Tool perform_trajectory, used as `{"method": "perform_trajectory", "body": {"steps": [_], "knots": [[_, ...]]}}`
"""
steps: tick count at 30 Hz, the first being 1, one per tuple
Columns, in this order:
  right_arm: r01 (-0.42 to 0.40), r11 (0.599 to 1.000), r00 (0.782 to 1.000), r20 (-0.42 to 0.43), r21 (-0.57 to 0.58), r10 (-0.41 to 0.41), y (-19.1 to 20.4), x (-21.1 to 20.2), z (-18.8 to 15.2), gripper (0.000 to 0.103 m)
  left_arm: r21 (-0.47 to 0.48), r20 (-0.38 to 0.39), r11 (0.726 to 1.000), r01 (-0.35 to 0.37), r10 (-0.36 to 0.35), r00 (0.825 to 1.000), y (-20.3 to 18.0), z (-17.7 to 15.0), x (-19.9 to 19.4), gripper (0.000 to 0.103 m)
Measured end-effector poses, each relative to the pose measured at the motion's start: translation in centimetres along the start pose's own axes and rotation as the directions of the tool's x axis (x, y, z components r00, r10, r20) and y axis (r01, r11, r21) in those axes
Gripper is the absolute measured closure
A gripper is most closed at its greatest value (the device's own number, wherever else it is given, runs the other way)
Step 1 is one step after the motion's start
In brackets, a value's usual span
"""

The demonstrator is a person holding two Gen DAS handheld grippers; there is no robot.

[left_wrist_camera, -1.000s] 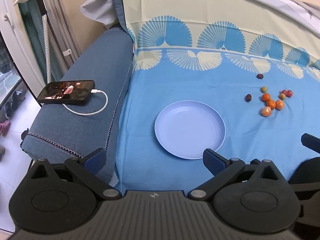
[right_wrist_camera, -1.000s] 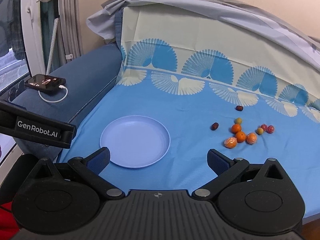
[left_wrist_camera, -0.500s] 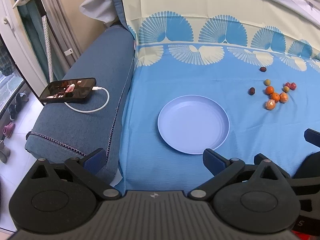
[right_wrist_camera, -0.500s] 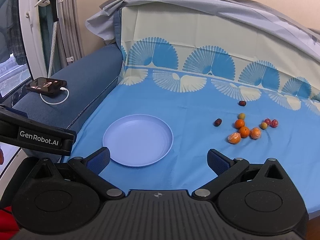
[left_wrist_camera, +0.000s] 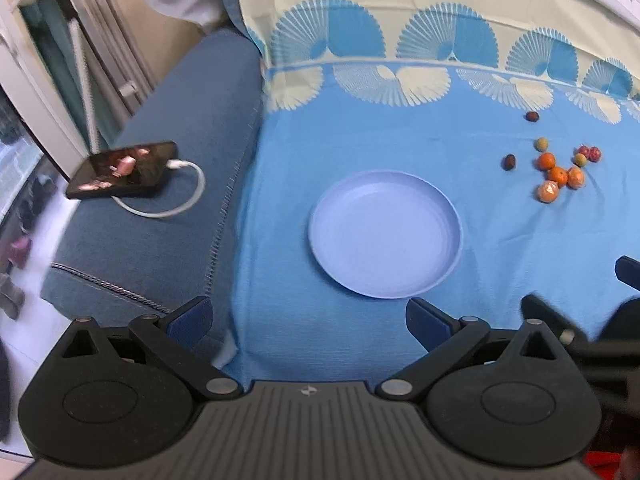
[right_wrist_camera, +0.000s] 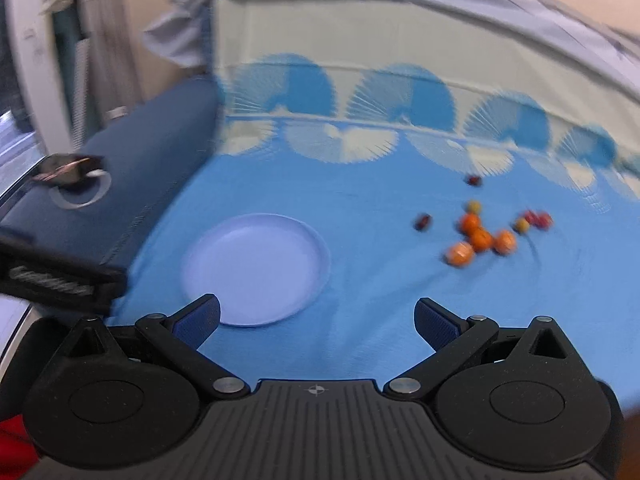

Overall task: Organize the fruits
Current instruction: 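Grasp a bagged orange with the left tool while the right tool grasps another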

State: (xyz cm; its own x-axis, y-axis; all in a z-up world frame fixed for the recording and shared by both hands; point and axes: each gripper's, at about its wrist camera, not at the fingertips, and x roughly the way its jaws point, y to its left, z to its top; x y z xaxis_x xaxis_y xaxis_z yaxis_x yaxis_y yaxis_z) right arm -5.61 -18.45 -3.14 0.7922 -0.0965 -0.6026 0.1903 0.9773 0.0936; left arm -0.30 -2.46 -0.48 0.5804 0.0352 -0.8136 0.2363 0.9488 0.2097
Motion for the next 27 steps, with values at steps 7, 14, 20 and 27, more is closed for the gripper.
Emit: {"method": "perform_trajectory", "body": {"steps": [7, 14, 20, 27], "knots": [[0.208, 0.938, 0.976, 0.001, 0.278, -0.216, -10.6, 2.4, 0.3, 0.000, -0.027, -0.093, 0.993, 0.119, -0.121, 0.988, -3.7, 4.6, 3.1, 0.000], [0.327, 0.862, 0.937, -0.016, 0.387, -0.349, -19.4, 6.3, 0.3, 0.000, 0.080, -0.096, 0.976, 0.204, -0.196, 0.976, -11.4, 10.0, 7.0, 0.000], [0.361, 0.889, 0.931, -0.055, 0.283, -0.361, -23.3, 14.7, 0.7, 0.001, 0.202, -0.069, 0.940, 0.273, -0.264, 0.962, -19.0, 13.4, 11.7, 0.000], [0.297, 0.937, 0.953, -0.111, 0.184, -0.281, -27.1, 24.1, 1.6, 0.001, 0.434, -0.124, 0.844, 0.315, -0.290, 0.949, -27.8, 13.1, 19.0, 0.000]]}}
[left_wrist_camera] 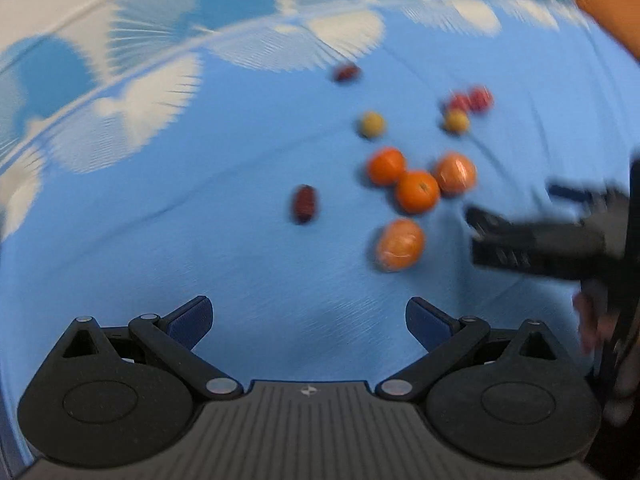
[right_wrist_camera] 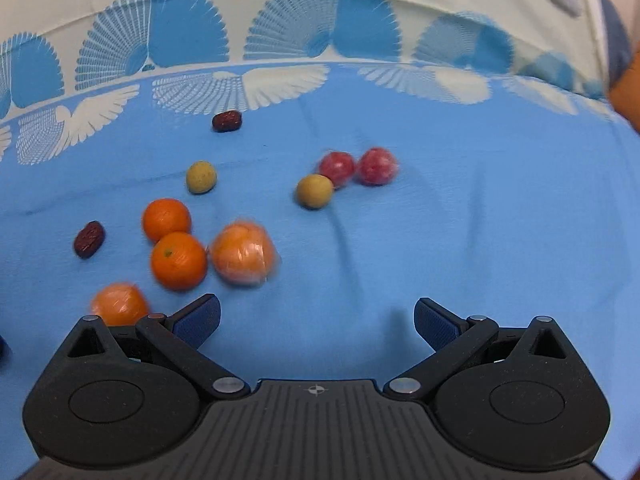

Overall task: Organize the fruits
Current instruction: 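Grasp a bagged orange with the left tool while the right tool grasps another, then carry both bagged oranges to the plate and open both tools to release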

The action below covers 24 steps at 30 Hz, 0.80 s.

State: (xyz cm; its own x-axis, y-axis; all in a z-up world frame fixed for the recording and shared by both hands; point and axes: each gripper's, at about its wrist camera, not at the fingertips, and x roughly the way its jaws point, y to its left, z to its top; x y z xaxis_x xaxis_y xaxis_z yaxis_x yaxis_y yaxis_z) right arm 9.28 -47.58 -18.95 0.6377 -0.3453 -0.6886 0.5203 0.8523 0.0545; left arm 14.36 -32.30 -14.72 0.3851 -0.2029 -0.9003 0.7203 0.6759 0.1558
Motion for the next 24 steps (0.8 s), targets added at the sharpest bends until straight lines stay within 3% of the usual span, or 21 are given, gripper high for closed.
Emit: {"method": "perform_trajectory", "body": {"steps": [4, 6, 9, 10, 11, 12, 13, 14, 16, 19, 24], "knots": [[-0.034, 0.998, 0.998, 0.059, -0.050, 0.037, 0.3, 2.4, 1.1, 0.001, 0.122, -0.016, 0.992, 0.038, -0.036, 0.999, -1.8, 1.7, 4.1, 0.000], [-0.036, 0.997, 0.997, 0.063, -0.064, 0.040, 0.6, 3.1, 1.2, 0.001, 0.127, -0.016, 0.991, 0.041, -0.039, 0.999, -2.2, 2.4, 5.5, 0.000], [-0.049, 0.996, 0.995, 0.089, -0.076, 0.056, 0.4, 3.0, 0.8, 0.001, 0.090, 0.011, 0.991, 0.100, -0.101, 0.995, -1.9, 3.0, 6.2, 0.001], [-0.058, 0.995, 0.993, 0.096, -0.082, 0.066, 0.4, 3.0, 0.8, 0.007, 0.092, 0.027, 0.990, 0.103, -0.106, 0.994, -2.0, 3.0, 6.3, 0.007], [-0.071, 0.994, 0.991, 0.111, -0.083, 0.080, 0.2, 2.7, 0.8, 0.024, 0.102, 0.038, 0.986, 0.131, -0.135, 0.990, -2.2, 2.9, 6.2, 0.021], [-0.088, 0.992, 0.987, 0.127, -0.085, 0.098, 0.2, 2.4, 0.7, 0.033, 0.108, 0.036, 0.977, 0.185, -0.190, 0.981, -2.2, 2.9, 6.2, 0.032], [-0.107, 0.990, 0.983, 0.136, -0.096, 0.120, 0.2, 2.1, 0.7, 0.061, 0.100, 0.021, 0.968, 0.229, -0.232, 0.973, -2.3, 2.8, 5.7, 0.058], [-0.122, 0.987, 0.981, 0.137, -0.107, 0.136, 0.3, 1.9, 0.7, 0.064, 0.093, 0.009, 0.961, 0.259, -0.261, 0.965, -2.5, 2.7, 5.4, 0.067], [-0.093, 0.988, 0.984, 0.140, -0.126, 0.111, 0.4, 1.5, 0.5, 0.064, 0.131, 0.051, 0.966, 0.223, -0.231, 0.972, -3.3, 2.2, 4.5, 0.067], [-0.004, 0.998, 0.987, 0.160, -0.066, 0.015, -0.5, 1.2, 0.6, 0.064, 0.178, 0.094, 0.961, 0.210, -0.229, 0.969, -3.8, 1.7, 3.5, 0.068], [0.061, 0.993, 0.986, 0.150, 0.098, -0.075, -3.6, 0.8, 0.7, 0.064, 0.125, 0.131, 0.974, 0.191, -0.207, 0.969, -2.5, 0.6, 1.1, 0.068]]}}
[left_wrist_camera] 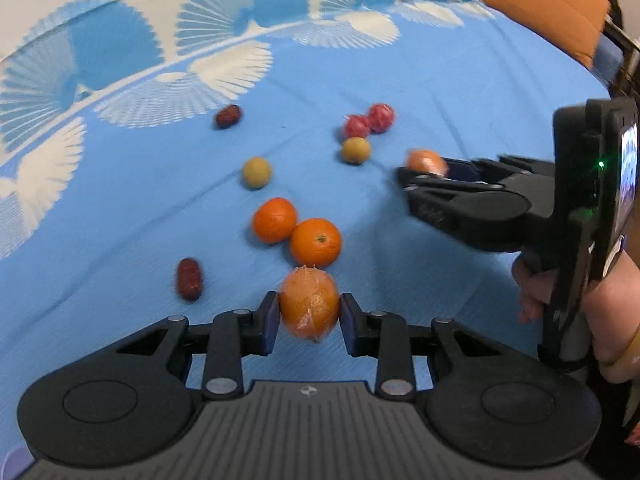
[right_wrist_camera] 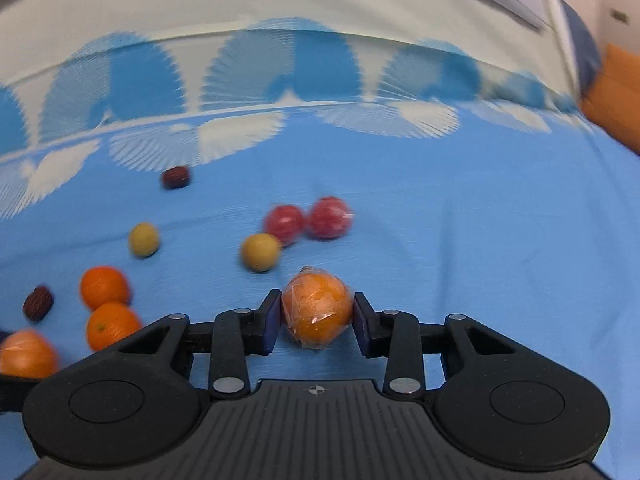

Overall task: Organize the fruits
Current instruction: 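Carry both bagged oranges to the plate and open both tools to release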

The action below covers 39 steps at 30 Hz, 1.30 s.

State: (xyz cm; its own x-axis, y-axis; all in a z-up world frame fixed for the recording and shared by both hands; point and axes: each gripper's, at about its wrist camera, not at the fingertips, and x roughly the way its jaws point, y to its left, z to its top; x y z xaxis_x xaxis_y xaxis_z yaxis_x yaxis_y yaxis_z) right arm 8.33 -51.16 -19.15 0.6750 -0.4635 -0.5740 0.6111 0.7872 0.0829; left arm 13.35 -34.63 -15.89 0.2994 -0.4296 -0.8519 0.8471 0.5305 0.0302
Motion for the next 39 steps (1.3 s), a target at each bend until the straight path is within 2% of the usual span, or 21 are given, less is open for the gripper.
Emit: {"method": "perform_trajectory", "body": {"steps": [3, 6, 9, 14, 17, 21, 27, 33, 39], "knots": [[0.008, 1.000, 1.000, 0.025, 0.027, -0.009, 0.0, -2.1, 0.3, 0.064, -0.063, 0.006, 0.998, -0.029, 0.029, 1.000, 0.8, -0.6, -3.0, 0.068], [-0.058, 0.997, 0.997, 0.056, 0.055, 0.055, 0.8, -6.5, 0.5, 0.064, -0.105, 0.014, 0.991, -0.079, 0.081, 0.997, 1.6, -2.1, -7.4, 0.068], [-0.168, 0.984, 0.985, 0.053, 0.051, 0.166, 2.3, -12.1, -0.4, 0.064, -0.151, 0.015, 0.982, -0.115, 0.118, 0.993, 2.4, -4.8, -12.4, 0.068], [-0.341, 0.940, 0.940, 0.001, 0.005, 0.341, 5.5, -20.3, -2.5, 0.064, -0.264, 0.022, 0.952, -0.153, 0.165, 0.986, 3.4, -10.0, -20.3, 0.068], [-0.428, 0.902, 0.904, -0.013, -0.056, 0.428, 7.6, -24.7, -3.2, 0.064, -0.320, 0.030, 0.929, -0.186, 0.206, 0.978, 3.3, -12.9, -24.2, 0.068], [-0.510, 0.850, 0.858, -0.003, -0.128, 0.514, 10.1, -29.5, -3.6, 0.064, -0.366, 0.038, 0.909, -0.201, 0.230, 0.972, 2.7, -16.5, -28.1, 0.068], [-0.529, 0.823, 0.837, 0.034, -0.206, 0.546, 12.7, -34.6, -4.4, 0.064, -0.430, 0.079, 0.879, -0.203, 0.261, 0.962, 2.3, -21.0, -32.4, 0.068], [-0.528, 0.800, 0.832, 0.019, -0.285, 0.555, 14.5, -37.5, -5.4, 0.064, -0.483, 0.120, 0.842, -0.242, 0.337, 0.934, 2.3, -23.3, -35.8, 0.068], [-0.512, 0.784, 0.833, 0.021, -0.350, 0.553, 16.1, -39.8, -6.0, 0.064, -0.526, 0.131, 0.822, -0.219, 0.333, 0.934, 3.1, -25.1, -37.2, 0.068]]}}
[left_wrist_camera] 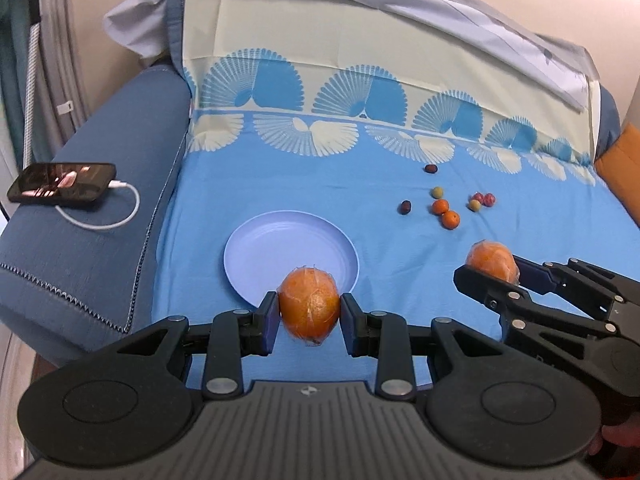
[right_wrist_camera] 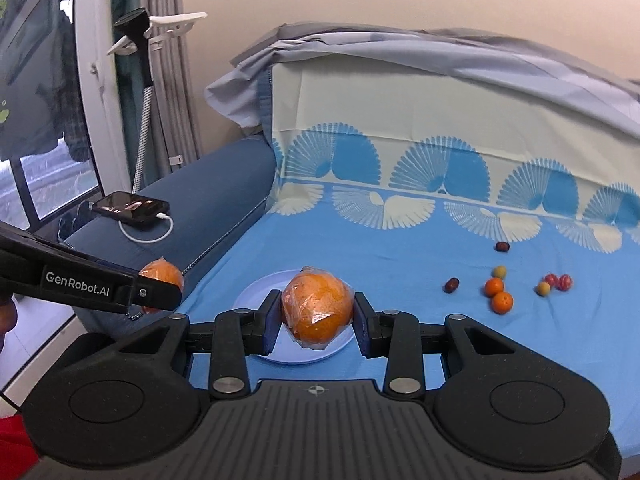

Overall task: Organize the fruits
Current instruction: 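Carry both bagged oranges to the plate and open both tools to release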

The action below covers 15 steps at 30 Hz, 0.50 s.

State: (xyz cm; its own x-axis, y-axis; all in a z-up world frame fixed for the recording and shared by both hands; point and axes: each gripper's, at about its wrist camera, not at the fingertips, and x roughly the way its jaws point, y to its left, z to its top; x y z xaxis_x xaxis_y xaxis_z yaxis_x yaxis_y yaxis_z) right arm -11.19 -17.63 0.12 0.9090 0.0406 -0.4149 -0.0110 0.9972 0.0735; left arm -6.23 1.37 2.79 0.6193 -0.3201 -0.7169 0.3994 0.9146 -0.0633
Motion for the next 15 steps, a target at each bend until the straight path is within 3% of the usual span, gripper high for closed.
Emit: {"method": "perform_trajectory", "body": {"steps": [15], "knots": [[-0.006, 0.997, 0.999, -0.041, -0.079, 0.003, 2.4, 0.9, 0.8, 0.064, -0.046, 0.028, 0.999, 0.020, -0.019, 0.999, 2.0, -0.3, -0.5, 0.068]]}}
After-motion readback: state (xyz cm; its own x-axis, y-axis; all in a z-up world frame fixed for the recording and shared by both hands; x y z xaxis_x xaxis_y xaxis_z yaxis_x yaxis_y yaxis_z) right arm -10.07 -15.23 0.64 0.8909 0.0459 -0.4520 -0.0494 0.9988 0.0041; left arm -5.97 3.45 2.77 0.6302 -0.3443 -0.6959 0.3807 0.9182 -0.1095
